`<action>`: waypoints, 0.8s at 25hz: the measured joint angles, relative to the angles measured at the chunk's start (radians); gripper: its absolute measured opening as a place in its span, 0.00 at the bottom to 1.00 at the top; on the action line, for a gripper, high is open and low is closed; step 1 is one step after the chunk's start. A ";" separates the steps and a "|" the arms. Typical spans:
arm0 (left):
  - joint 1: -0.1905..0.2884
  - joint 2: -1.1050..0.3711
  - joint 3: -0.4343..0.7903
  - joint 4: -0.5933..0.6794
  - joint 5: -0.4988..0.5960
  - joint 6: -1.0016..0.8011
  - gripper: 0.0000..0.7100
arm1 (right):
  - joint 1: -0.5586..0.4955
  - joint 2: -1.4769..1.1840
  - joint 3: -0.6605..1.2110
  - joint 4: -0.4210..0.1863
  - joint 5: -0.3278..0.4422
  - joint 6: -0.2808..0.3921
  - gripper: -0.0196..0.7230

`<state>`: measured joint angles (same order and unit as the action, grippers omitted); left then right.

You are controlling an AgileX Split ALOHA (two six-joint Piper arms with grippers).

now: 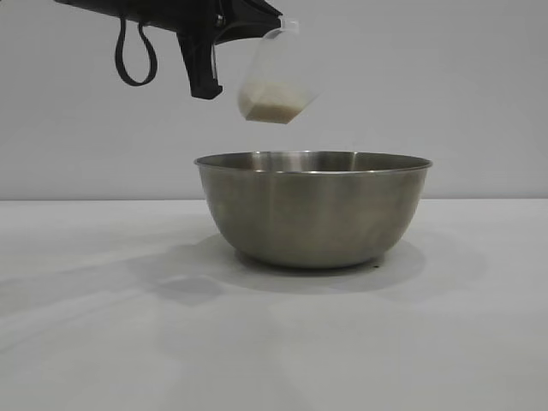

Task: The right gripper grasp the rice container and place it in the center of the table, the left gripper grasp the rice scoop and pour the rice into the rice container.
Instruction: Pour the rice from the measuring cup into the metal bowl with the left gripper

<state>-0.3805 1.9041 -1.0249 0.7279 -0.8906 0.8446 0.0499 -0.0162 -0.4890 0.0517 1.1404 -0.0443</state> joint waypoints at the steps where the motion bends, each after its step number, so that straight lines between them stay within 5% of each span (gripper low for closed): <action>1: 0.000 0.000 0.000 0.000 -0.001 0.023 0.00 | 0.000 0.000 0.000 0.000 0.000 0.000 0.72; 20: -0.029 0.000 0.000 0.041 0.012 0.444 0.00 | 0.000 0.000 0.000 0.000 0.000 0.000 0.72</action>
<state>-0.4095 1.9041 -1.0249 0.7693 -0.8788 1.2883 0.0499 -0.0162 -0.4890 0.0517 1.1404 -0.0443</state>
